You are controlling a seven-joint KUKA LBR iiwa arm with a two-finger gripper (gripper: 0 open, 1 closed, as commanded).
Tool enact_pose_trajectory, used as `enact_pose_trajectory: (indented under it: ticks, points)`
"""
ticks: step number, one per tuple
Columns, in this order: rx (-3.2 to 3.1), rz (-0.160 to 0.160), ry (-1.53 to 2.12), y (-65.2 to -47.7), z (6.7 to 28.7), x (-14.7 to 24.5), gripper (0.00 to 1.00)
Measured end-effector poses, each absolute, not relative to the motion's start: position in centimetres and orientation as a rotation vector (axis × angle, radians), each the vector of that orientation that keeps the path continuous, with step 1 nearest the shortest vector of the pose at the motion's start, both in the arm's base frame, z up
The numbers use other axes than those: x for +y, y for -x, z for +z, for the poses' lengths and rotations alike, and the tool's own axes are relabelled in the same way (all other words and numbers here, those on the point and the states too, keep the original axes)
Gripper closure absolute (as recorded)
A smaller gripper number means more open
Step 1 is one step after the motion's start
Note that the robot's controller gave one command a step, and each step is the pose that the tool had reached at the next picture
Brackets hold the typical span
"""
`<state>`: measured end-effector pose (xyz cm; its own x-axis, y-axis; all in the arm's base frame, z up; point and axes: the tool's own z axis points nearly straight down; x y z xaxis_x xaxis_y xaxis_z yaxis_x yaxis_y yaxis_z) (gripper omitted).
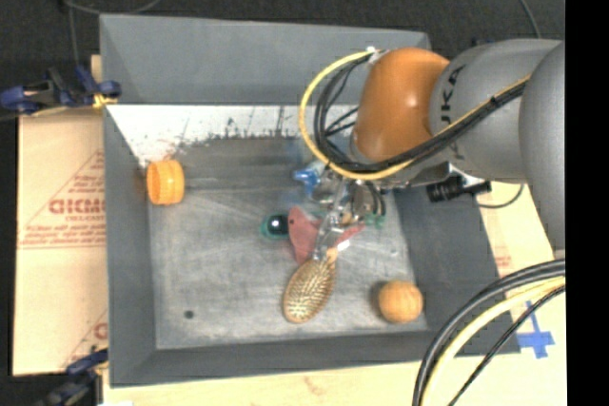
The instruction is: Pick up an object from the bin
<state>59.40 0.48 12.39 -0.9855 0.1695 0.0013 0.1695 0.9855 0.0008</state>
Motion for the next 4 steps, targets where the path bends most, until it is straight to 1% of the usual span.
enact_pose_trajectory:
  ticks: [1,2,3,4]
  points:
    - [-3.128,-0.003,0.334,-60.3,12.4,-0.3,0.00]
    - [-3.116,-0.002,0.341,-59.6,7.5,-0.7,0.00]
    - [-3.102,-0.010,0.418,-59.3,7.7,-0.4,1.00]
    - [-3.102,-0.010,0.418,-59.3,7.7,-0.4,1.00]
